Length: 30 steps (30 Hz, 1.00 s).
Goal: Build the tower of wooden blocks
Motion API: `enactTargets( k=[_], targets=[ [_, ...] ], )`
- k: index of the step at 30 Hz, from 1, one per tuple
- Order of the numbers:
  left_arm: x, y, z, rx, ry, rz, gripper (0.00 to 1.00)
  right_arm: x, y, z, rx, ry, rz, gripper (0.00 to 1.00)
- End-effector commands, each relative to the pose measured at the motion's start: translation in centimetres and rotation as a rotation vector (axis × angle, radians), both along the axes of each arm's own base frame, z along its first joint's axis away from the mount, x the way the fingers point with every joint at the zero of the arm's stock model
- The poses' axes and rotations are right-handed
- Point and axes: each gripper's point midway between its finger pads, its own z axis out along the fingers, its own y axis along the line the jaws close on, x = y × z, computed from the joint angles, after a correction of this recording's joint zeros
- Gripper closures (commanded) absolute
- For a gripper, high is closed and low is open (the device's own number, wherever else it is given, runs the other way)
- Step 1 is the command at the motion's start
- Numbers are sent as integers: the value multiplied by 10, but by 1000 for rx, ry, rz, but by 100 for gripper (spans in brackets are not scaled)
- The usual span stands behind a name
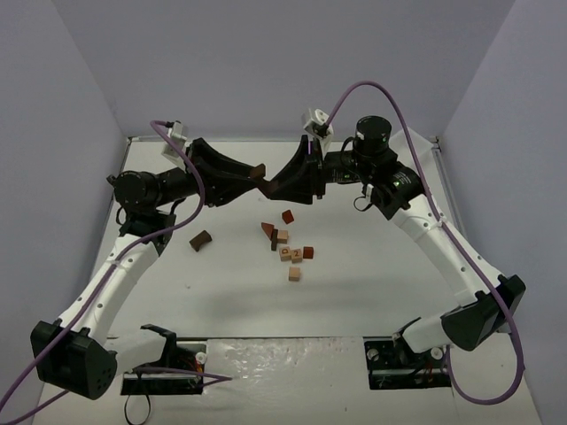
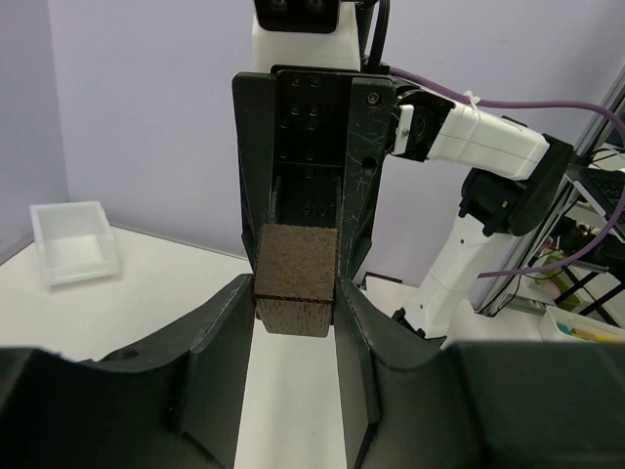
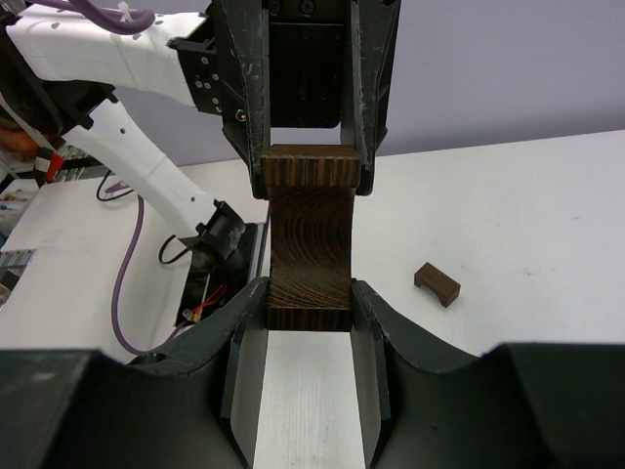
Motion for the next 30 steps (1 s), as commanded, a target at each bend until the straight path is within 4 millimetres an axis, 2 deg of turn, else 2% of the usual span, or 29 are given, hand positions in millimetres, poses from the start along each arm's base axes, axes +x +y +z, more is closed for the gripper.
enactTargets(
  k=[1, 7, 12, 18, 20, 24, 27, 29, 30],
  targets=[
    [-30, 1, 36, -101, -132, -91, 71, -17, -5, 36, 83, -152, 63, 100],
    [-30, -2, 35, -130, -120, -160, 71, -19, -4, 36, 83, -152, 77, 100],
    [-31, -4, 32, -116, -134, -152, 71, -20, -3, 35, 83, -150, 80, 100],
    [-33, -7, 27, -73, -138, -154, 61, -18, -2, 37, 84, -152, 79, 100],
    [-33, -7, 26, -67, -139, -156, 54, -16, -1, 36, 82, -147, 80, 100],
    [-32, -8, 23, -56, -131, -156, 53, -16, 0, 37, 84, -149, 80, 100],
    [-31, -8, 22, -50, -128, -155, 59, -15, 0, 37, 84, -149, 78, 100],
    [-31, -8, 23, -48, -130, -153, 69, -14, 0, 36, 83, -147, 74, 100],
    [-30, -8, 22, -47, -130, -150, 78, -14, 0, 36, 82, -146, 70, 100]
  ],
)
